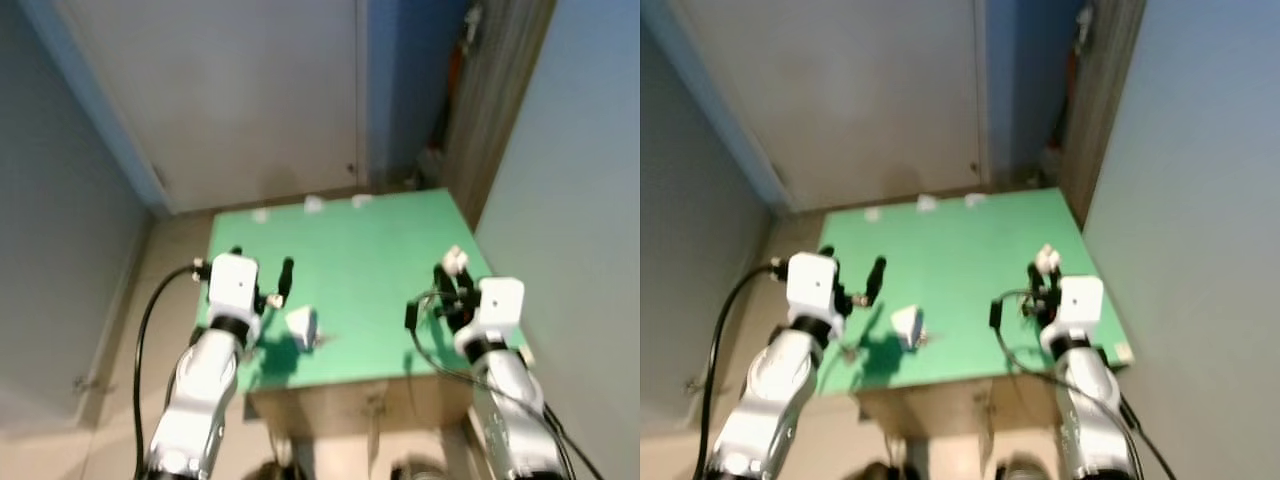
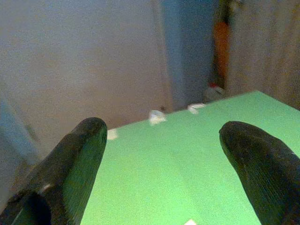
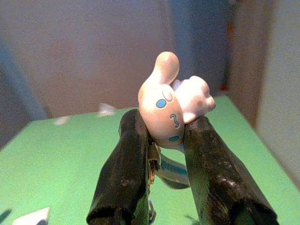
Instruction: Hang keys on a hook
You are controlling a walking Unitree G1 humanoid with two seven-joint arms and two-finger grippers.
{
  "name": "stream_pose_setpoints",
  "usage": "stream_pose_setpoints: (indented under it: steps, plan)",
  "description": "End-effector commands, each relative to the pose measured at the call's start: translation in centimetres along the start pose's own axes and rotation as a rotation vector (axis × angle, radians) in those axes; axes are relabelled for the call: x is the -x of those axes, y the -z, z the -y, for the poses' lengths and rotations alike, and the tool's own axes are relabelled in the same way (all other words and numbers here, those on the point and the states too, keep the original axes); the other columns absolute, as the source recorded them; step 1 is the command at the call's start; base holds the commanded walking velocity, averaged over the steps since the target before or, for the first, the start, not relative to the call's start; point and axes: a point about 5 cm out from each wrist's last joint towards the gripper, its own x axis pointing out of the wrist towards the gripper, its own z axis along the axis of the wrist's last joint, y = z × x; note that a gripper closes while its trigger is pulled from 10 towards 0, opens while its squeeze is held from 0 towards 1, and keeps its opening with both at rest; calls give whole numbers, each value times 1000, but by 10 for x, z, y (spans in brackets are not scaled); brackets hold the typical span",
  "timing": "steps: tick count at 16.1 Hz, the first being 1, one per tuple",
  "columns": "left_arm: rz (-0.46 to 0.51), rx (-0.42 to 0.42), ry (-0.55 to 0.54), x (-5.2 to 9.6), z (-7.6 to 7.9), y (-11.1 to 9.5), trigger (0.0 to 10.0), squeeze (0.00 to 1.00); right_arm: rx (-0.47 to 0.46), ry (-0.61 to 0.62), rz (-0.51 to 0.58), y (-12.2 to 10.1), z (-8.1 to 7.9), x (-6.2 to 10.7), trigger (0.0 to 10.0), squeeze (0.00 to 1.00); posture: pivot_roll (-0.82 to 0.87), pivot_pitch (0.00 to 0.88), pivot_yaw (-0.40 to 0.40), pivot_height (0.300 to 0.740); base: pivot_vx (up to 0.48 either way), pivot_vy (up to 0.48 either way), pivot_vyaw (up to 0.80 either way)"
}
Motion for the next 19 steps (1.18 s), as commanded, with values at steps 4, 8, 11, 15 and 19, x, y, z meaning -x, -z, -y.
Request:
stream_pose_setpoints:
  steps: [4, 8, 11, 15, 19]
  plan:
    - [-16, -9, -3, 2, -1, 3, 10000, 0, -14, -5, -5, 1, -1, 0, 0, 0, -211, 0, 127, 740, -266, 0, 0]
    - [-9, -8, 11, 2, 1, 2, 10000, 0, -13, -3, -13, 3, 0, 1, 0, 0, -215, 0, 131, 740, -266, 0, 0]
    - [-9, -11, 20, 1, 3, 2, 10000, 0, -14, 1, -19, 4, 1, 2, 0, 0, -216, 0, 131, 740, -265, 0, 0]
    - [-7, -8, 33, -2, 5, 2, 10000, 0, -12, 2, -28, 6, 3, 2, 0, 0, -227, 0, 132, 740, -265, 0, 0]
    - [-2, -10, 48, -3, 8, 1, 10000, 0, -9, 1, -30, 7, 3, 2, 0, 0, -231, 0, 134, 740, -264, 0, 0]
